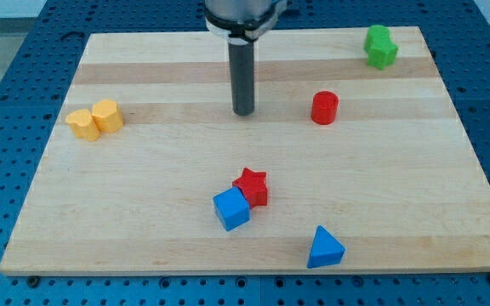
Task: Push red circle towards bottom right
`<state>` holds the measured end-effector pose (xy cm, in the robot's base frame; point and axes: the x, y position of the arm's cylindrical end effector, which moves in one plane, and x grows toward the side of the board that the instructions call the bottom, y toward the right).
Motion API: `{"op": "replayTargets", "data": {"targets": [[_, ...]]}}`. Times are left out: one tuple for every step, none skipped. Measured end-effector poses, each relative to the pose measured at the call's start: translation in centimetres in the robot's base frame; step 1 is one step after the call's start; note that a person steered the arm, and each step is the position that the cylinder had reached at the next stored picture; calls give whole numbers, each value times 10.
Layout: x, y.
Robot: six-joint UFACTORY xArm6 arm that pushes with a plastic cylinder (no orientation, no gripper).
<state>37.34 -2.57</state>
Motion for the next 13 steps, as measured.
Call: {"op": "replayTargets", "data": {"targets": [[-26,1],[-49,32],[-56,81],[-37,96],[-10,123],[23,165],[55,201],[42,193],[31,176],[43,155],[74,161],[87,171],[56,153]]}}
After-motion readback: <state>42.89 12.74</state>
